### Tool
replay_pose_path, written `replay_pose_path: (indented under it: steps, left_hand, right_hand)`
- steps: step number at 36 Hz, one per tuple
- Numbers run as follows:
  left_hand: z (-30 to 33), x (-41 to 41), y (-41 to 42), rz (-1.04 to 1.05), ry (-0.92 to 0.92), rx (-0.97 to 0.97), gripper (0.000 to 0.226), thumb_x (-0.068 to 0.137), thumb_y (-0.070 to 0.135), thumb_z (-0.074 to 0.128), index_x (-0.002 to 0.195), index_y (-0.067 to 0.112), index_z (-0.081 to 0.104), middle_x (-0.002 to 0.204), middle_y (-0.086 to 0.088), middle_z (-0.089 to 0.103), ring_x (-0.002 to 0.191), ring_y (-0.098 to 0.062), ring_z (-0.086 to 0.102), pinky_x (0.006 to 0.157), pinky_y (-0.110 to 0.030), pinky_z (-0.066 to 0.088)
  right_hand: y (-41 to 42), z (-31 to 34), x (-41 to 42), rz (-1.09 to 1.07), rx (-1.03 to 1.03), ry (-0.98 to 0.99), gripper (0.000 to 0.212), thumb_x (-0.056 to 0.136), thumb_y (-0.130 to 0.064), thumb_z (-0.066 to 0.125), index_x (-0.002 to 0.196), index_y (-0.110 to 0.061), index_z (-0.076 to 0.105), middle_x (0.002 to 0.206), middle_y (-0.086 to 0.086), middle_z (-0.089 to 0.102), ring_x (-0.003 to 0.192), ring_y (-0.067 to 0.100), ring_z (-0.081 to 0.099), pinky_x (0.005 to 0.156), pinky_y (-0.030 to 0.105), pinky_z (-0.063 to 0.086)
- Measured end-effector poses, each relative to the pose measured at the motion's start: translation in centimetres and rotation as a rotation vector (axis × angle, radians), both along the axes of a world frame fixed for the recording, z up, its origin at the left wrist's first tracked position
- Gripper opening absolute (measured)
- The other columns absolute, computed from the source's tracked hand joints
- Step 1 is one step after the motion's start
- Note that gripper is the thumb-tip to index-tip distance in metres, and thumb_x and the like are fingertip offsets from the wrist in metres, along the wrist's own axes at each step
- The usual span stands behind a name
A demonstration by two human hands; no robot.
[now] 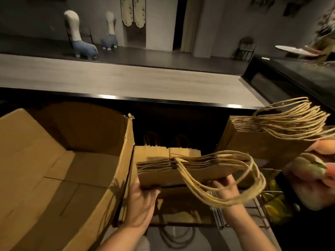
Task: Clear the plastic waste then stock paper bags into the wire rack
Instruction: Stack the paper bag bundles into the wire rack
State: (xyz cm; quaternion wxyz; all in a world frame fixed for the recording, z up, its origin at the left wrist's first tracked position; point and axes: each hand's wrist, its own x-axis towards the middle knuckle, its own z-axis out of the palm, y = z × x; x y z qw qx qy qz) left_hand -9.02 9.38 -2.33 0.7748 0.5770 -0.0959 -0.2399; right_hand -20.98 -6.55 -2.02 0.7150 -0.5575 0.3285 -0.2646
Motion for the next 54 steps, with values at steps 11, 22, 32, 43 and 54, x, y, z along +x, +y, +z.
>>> replay_pose_path:
  steps: [11, 22, 32, 43, 54]
  left_hand:
    - [-0.3, 0.6, -0.9, 0.036, -0.113, 0.244, 0.017, 0.089, 0.001, 0.059, 0.095, 0.014, 0.067, 0.088, -0.001, 0.07, 0.089, -0.019, 0.063, 0.075, -0.031, 0.05]
    - [6.3, -0.3, -4.1, -0.062, -0.353, 0.167, 0.048, 0.074, 0.0, 0.076, 0.092, 0.036, 0.051, 0.083, 0.017, 0.065, 0.071, 0.009, 0.063, 0.054, -0.006, 0.045]
    - [8.5, 0.3, -10.6, -0.062, -0.58, -0.117, 0.055, 0.077, -0.009, 0.072, 0.106, 0.035, 0.055, 0.092, 0.031, 0.069, 0.093, 0.009, 0.063, 0.074, -0.009, 0.049]
    - [7.5, 0.1, -13.8, -0.175, -0.399, 0.108, 0.037, 0.084, -0.003, 0.067, 0.101, 0.028, 0.057, 0.091, 0.013, 0.064, 0.085, 0.006, 0.063, 0.063, -0.012, 0.052]
    - [6.9, 1.7, -14.6, -0.188, -0.537, 0.305, 0.046, 0.078, 0.009, 0.076, 0.113, 0.028, 0.053, 0.092, 0.021, 0.06, 0.082, 0.006, 0.054, 0.071, -0.014, 0.043]
  right_hand:
    - [-1.0, -2.3, 0.7, 0.07, -0.292, 0.252, 0.057, 0.084, -0.005, 0.074, 0.13, -0.028, 0.05, 0.127, -0.002, 0.061, 0.115, 0.012, 0.059, 0.098, 0.03, 0.046]
    - [-3.1, 6.3, -2.8, -0.065, -0.554, 0.145, 0.071, 0.084, -0.004, 0.071, 0.114, -0.058, 0.036, 0.115, -0.033, 0.05, 0.107, -0.018, 0.048, 0.092, 0.014, 0.041]
    - [-9.7, 4.4, -4.8, -0.311, -0.744, 0.296, 0.028, 0.093, -0.027, 0.062, 0.118, -0.019, 0.053, 0.112, -0.008, 0.059, 0.107, -0.003, 0.056, 0.091, 0.018, 0.047]
    - [-14.1, 1.3, -5.8, 0.098, -1.134, 1.127, 0.032, 0.095, -0.039, 0.044, 0.122, -0.029, 0.057, 0.123, -0.004, 0.058, 0.121, 0.021, 0.044, 0.102, 0.038, 0.027]
    - [-15.4, 0.7, -5.9, 0.271, -1.158, 1.249, 0.045, 0.098, -0.05, 0.036, 0.131, -0.024, 0.052, 0.134, -0.001, 0.053, 0.126, 0.022, 0.04, 0.104, 0.043, 0.027]
